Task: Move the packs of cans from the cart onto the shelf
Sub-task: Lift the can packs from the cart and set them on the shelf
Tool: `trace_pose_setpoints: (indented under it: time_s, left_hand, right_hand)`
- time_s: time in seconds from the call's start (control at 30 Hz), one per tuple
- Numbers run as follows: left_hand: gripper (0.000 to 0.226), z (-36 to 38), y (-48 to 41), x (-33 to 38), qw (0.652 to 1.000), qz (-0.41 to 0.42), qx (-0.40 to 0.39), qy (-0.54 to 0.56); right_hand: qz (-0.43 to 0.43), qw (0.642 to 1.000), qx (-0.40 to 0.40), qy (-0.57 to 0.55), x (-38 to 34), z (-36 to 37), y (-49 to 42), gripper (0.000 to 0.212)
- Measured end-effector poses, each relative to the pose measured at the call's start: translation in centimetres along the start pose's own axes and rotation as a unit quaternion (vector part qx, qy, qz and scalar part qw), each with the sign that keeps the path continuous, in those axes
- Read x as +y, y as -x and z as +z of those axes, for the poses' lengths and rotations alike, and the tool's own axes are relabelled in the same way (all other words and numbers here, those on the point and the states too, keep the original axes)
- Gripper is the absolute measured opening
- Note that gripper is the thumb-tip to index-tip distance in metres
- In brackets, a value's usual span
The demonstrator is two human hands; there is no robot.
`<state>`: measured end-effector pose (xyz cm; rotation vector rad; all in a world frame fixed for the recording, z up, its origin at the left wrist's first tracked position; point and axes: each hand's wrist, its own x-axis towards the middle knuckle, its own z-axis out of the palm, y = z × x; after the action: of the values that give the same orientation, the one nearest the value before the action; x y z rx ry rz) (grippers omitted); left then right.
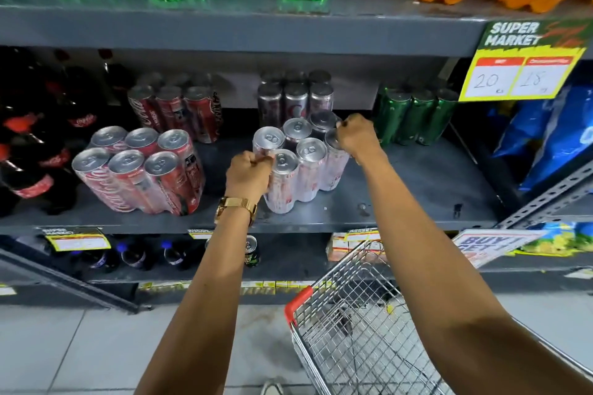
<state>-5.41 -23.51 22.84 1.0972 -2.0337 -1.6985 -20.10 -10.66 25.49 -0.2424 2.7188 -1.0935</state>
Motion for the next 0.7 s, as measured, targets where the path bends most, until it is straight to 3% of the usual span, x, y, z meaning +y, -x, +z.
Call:
trace_pose_setpoints:
  time_s: [0.1, 0.2, 0.3, 0.4, 0.53, 0.63, 0.7]
  left_hand:
    - [0.030, -0.1, 0.7, -0.2, 0.999, -0.001, -0.003, -0.044]
    - [0.050, 1.0, 2.7, -0.6, 0.997, 0.042, 0.029, -0.063]
    - [0.076, 2.8, 7.0, -1.3, 0.977, 0.153, 0.113, -0.098]
    - [0.073, 5.6, 11.3, -3.2, 0.942, 0.281, 0.121, -0.140]
    - [0.058, 10.4, 15.3, -7.6, 0.934, 0.330, -0.027, -0.136]
    - [0.045, 14.7, 17.8, -11.9, 0.942, 0.235, -0.180, -0.154]
    - [0.037, 18.1, 19.1, -14.9, 0.925, 0.129, -0.291, -0.206]
  right_hand:
    - [-0.019, 0.999, -0.005, -0.034, 0.5, 0.6, 0.9, 0.033]
    - [-0.046, 0.996, 0.012, -0.072, 2.2, 0.8, 2.7, 0.032]
    - [-0.059, 0.986, 0.055, -0.143, 5.1, 0.6, 5.9, 0.038]
    - [-0.058, 0.967, 0.131, -0.210, 9.8, 0.8, 10.8, 0.035]
    - [0.025, 0.960, 0.157, -0.230, 18.5, 1.4, 17.4, 0.027]
    - [0.154, 0.952, 0.178, -0.196, 26.3, 2.0, 22.4, 0.023]
    - [0.257, 0.931, 0.196, -0.167, 31.6, 2.3, 25.9, 0.023]
